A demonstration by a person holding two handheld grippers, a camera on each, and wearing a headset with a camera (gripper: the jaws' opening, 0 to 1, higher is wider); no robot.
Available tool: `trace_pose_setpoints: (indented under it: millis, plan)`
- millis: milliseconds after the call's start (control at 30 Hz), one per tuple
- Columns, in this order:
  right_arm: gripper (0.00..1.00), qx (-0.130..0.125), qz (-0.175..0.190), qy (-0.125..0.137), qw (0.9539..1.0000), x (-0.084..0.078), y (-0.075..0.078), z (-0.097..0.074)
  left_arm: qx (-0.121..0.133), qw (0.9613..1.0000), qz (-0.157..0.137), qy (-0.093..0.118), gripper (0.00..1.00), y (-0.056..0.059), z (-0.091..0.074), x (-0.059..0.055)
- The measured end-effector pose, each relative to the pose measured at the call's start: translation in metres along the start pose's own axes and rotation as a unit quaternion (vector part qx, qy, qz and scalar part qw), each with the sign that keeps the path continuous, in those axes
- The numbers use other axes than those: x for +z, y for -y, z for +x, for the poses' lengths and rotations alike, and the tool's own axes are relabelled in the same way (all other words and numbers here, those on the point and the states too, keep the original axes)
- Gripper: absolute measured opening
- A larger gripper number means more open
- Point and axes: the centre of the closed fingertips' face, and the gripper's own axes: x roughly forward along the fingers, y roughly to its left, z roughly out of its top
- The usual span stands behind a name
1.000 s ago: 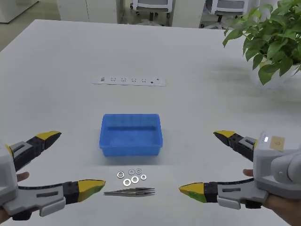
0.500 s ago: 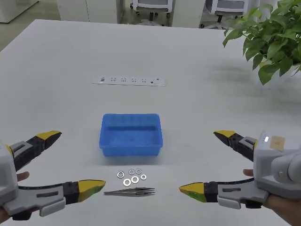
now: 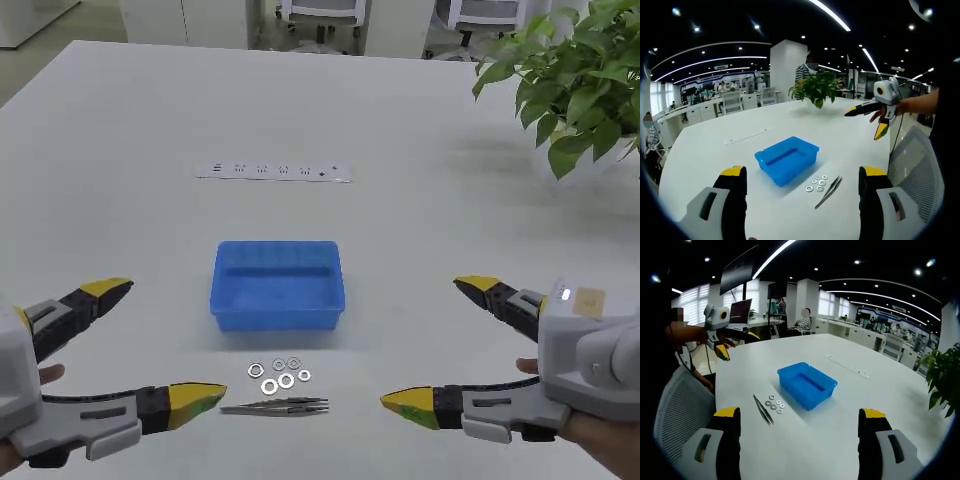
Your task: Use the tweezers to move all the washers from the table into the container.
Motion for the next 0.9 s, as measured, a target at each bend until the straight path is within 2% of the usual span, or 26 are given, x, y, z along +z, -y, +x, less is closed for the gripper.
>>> trace_pose_setpoints:
  millis: [667, 900]
  plan:
    - [0.98, 0.009, -0.006, -0.004, 0.9999, 0.0017, -0.0006, -0.0012, -0.002, 1.0, 0.007, -0.002, 0.99, -0.0014, -0.0003, 0.0042]
    - [0.93, 0.027, -0.022, -0.013, 0.9993, 0.0009, -0.0061, 0.0021, -0.014, 0.9997, 0.015, -0.012, 0.97, 0.0018, 0.0039, 0.0023]
